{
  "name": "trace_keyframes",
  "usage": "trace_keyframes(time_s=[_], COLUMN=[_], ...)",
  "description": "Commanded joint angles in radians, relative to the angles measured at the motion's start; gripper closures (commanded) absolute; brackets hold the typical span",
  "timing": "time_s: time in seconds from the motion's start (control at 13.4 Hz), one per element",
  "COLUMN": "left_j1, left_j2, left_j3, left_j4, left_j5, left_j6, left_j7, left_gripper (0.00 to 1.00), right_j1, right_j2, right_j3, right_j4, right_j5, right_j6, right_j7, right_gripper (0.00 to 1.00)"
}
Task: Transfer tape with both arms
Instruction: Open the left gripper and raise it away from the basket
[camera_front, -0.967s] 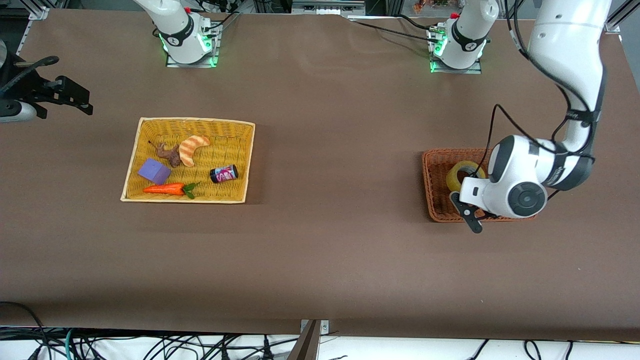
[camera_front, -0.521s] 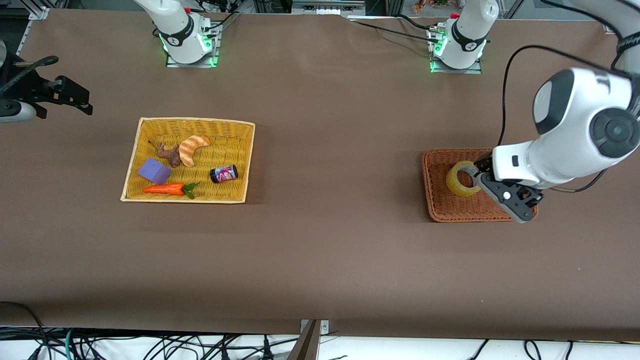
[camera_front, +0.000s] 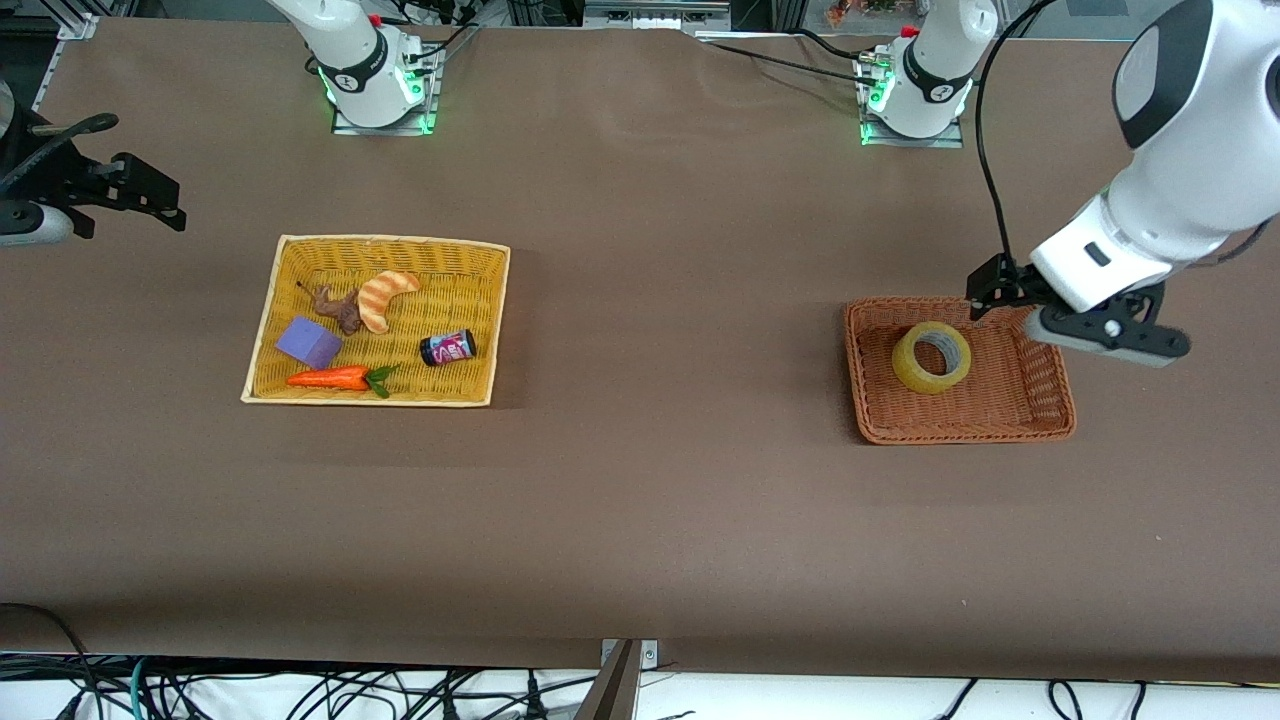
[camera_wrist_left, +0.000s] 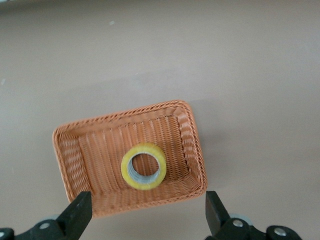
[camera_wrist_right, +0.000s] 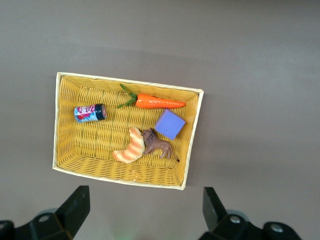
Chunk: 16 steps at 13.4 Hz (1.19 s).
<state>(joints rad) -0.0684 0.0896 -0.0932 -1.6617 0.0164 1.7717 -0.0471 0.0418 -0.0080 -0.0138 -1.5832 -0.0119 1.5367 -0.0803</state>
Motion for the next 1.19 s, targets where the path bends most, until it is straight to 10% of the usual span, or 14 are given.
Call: trace_keyframes(time_s=[0.0, 1.12], left_j1=[0.016, 0.012], left_j2=[-0.073, -0.070], left_j3=[0.003, -0.008], left_j4=[-0.082, -0.024], left_j5=[-0.033, -0.056], left_j6=[0.028, -0.104], left_j7=[-0.071, -0.030], left_gripper=[0.00, 0.00], right_j1=[-0.007, -0.008], right_j2=[-0.006, -0.004], right_j3=[0.005, 0.005], right_j4=[-0.001, -0.001], right_j5=[-0.003, -0.002], right_j6=[0.002, 0.007], right_j7=[-0.006, -0.006], right_gripper=[0.00, 0.00])
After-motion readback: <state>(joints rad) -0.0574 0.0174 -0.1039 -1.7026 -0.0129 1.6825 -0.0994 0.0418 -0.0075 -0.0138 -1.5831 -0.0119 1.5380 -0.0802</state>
